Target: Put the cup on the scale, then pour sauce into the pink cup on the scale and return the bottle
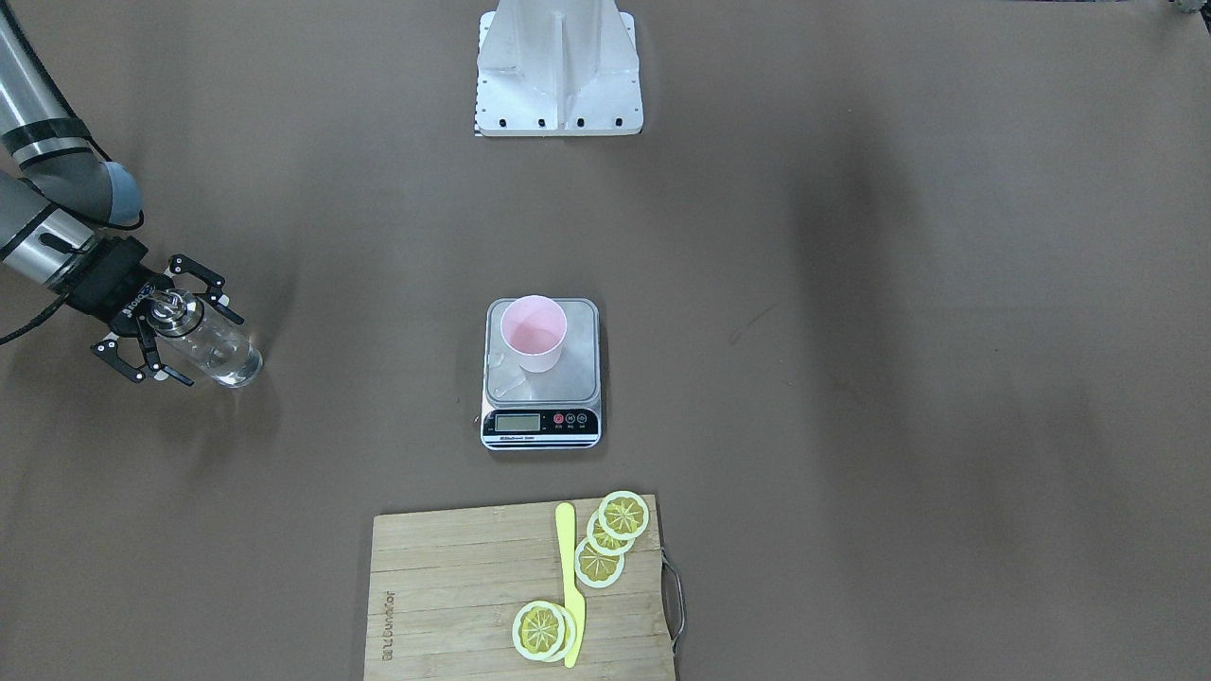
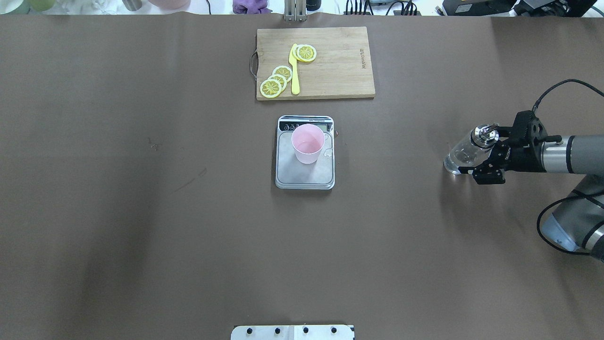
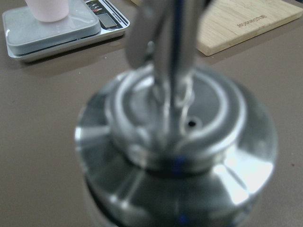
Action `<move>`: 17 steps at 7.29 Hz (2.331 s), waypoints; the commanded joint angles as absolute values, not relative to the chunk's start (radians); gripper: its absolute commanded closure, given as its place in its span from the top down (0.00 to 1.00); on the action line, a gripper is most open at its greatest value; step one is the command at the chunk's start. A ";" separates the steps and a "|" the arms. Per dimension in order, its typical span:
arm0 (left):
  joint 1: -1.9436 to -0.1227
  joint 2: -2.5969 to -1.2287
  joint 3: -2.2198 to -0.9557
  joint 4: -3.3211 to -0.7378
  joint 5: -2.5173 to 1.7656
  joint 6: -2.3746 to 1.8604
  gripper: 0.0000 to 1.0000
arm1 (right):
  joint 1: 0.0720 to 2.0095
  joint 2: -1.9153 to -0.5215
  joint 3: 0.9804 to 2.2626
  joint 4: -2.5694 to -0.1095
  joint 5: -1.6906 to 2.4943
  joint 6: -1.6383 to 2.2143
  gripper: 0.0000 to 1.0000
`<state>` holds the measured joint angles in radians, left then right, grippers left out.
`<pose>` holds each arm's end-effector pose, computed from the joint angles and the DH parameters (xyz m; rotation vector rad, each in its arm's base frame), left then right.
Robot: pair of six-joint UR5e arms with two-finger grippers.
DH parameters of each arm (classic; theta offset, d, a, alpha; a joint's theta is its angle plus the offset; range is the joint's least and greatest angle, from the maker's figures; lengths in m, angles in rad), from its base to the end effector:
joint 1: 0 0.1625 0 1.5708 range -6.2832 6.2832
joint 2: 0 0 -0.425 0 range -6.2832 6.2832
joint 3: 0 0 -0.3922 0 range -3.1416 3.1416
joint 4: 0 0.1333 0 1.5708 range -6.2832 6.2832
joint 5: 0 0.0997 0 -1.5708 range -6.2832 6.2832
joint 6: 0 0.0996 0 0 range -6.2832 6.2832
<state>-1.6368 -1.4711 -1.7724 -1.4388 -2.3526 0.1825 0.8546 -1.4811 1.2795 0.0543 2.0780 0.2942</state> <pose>-0.0924 -0.4403 0.6191 0.0686 0.7796 0.0987 -0.2794 -0.4503 0.5785 1.0347 -1.0592 -0.7037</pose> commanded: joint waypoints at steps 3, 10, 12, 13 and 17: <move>-1.638 -1.471 -1.772 -1.439 -2.353 0.183 0.98 | 0.912 -1.607 1.281 0.165 2.105 0.296 1.00; -1.640 -1.468 -1.764 -1.436 -2.353 0.184 0.98 | 1.233 -1.707 1.143 0.118 2.117 0.521 0.99; -1.638 -1.442 -1.767 -1.439 -2.353 0.186 0.98 | 1.303 -1.700 1.149 -0.086 2.121 0.627 0.99; -1.638 -1.440 -1.767 -1.439 -2.353 0.186 0.98 | 1.365 -1.689 1.155 -0.194 2.129 0.629 0.99; -1.638 -1.440 -1.766 -1.440 -2.353 0.187 0.98 | 1.491 -1.631 1.354 -0.674 2.288 0.565 1.00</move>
